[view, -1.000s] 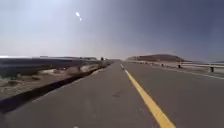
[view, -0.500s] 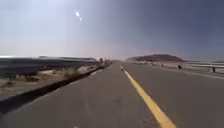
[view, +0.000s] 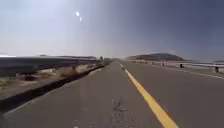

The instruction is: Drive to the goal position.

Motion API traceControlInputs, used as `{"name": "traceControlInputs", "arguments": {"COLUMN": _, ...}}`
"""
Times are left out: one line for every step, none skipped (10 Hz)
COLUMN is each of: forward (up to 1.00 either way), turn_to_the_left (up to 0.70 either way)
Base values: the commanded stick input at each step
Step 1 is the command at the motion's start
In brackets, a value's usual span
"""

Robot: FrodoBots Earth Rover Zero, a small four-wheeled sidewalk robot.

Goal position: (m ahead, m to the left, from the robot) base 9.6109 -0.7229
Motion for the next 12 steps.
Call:
{"name": "traceControlInputs", "arguments": {"forward": 0.5, "turn_to_the_left": 0.0}}
{"name": "traceControlInputs", "arguments": {"forward": 0.5, "turn_to_the_left": 0.0}}
{"name": "traceControlInputs", "arguments": {"forward": 0.5, "turn_to_the_left": 0.0}}
{"name": "traceControlInputs", "arguments": {"forward": 0.5, "turn_to_the_left": 0.0}}
{"name": "traceControlInputs", "arguments": {"forward": 0.5, "turn_to_the_left": 0.0}}
{"name": "traceControlInputs", "arguments": {"forward": 0.5, "turn_to_the_left": 0.0}}
{"name": "traceControlInputs", "arguments": {"forward": 0.5, "turn_to_the_left": 0.0}}
{"name": "traceControlInputs", "arguments": {"forward": 0.5, "turn_to_the_left": 0.0}}
{"name": "traceControlInputs", "arguments": {"forward": 0.5, "turn_to_the_left": 0.0}}
{"name": "traceControlInputs", "arguments": {"forward": 0.5, "turn_to_the_left": 0.0}}
{"name": "traceControlInputs", "arguments": {"forward": 0.5, "turn_to_the_left": 0.0}}
{"name": "traceControlInputs", "arguments": {"forward": 0.5, "turn_to_the_left": 0.0}}
